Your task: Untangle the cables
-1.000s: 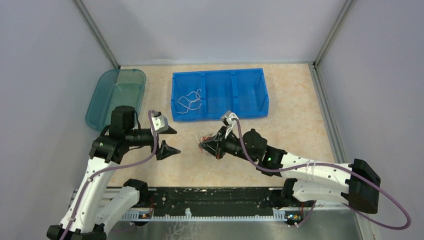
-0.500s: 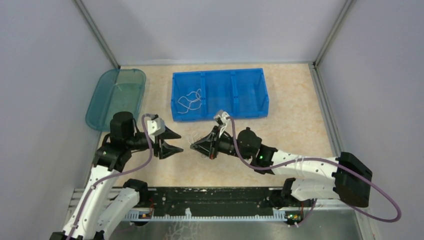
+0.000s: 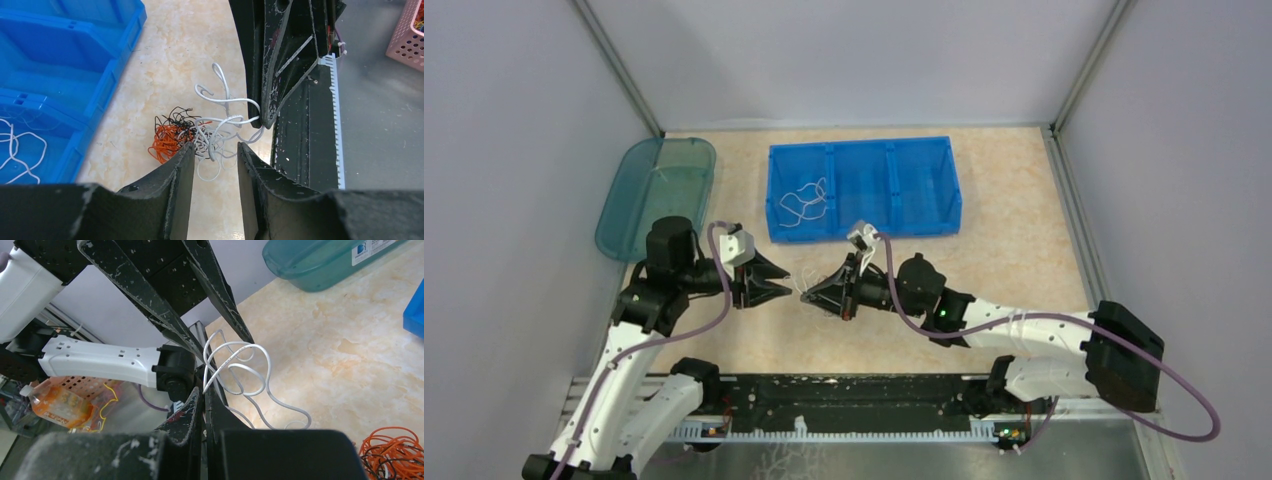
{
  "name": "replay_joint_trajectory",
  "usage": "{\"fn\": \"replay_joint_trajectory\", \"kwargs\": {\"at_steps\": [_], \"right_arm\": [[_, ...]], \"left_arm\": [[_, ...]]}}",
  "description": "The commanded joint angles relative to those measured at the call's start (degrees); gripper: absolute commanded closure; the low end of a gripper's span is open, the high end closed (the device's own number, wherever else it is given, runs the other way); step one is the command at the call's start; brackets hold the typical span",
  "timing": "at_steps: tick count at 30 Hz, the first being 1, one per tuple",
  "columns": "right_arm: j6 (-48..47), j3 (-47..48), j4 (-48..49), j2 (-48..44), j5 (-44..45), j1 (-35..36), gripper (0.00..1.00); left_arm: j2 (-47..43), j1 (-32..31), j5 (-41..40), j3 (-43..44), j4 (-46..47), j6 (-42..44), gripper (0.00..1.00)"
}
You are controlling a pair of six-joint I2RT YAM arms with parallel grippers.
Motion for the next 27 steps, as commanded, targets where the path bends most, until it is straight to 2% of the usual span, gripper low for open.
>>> {"fn": "replay_joint_trajectory", "kwargs": {"at_steps": [1, 4, 9, 13, 16, 17, 20, 21, 24, 27], "right_arm": [[0.31, 2.58, 3.84, 1.05, -1.58, -0.53, 0.99], [0.50, 2.85, 3.93, 2.00, -2.52, -0.53, 0.98], [1.37, 2.71, 6.22, 3.63, -2.75, -0.53, 0.95], [2.18, 4.41, 7.42, 5.61, -3.18, -0.92, 0.94], [1.92, 4.04, 6.33, 4.84, -2.83, -1.40, 0.93], [2.01, 3.45, 6.11, 4.14, -2.66, -1.74, 0.88], [4.05, 0.71, 5.63, 1.71, -2.88, -3.94, 0.56], [4.83, -0.37, 5.60, 0.79, -3.42, -4.90, 0.50], [5.42, -3.58, 3.96, -2.56, -4.10, -7.47, 0.44], [4.49, -5.01, 1.11, -5.97, -2.59, -9.21, 0.38]], "left_arm": [[0.41, -0.41, 2.37, 1.56, 1.50, 0.97, 0.60], [1.30, -0.42, 1.05, 1.52, 1.70, 1.61, 0.71], [1.91, -0.51, 0.64, 1.49, 2.13, 2.32, 0.82], [2.06, -0.51, -1.52, 1.16, 2.22, 4.30, 0.97], [1.36, -0.51, -4.74, 1.78, 2.14, 7.19, 0.99], [0.75, -0.51, -6.47, 2.03, 2.18, 9.05, 0.99], [-1.56, -0.51, -12.82, 2.58, 4.53, 14.03, 0.99], [-2.33, -0.51, -14.95, 2.86, 6.01, 14.99, 0.99], [-4.07, -0.51, -18.34, 4.28, 8.55, 18.00, 0.99], [-4.94, -0.51, -17.49, 6.52, 8.64, 19.31, 0.99]]}}
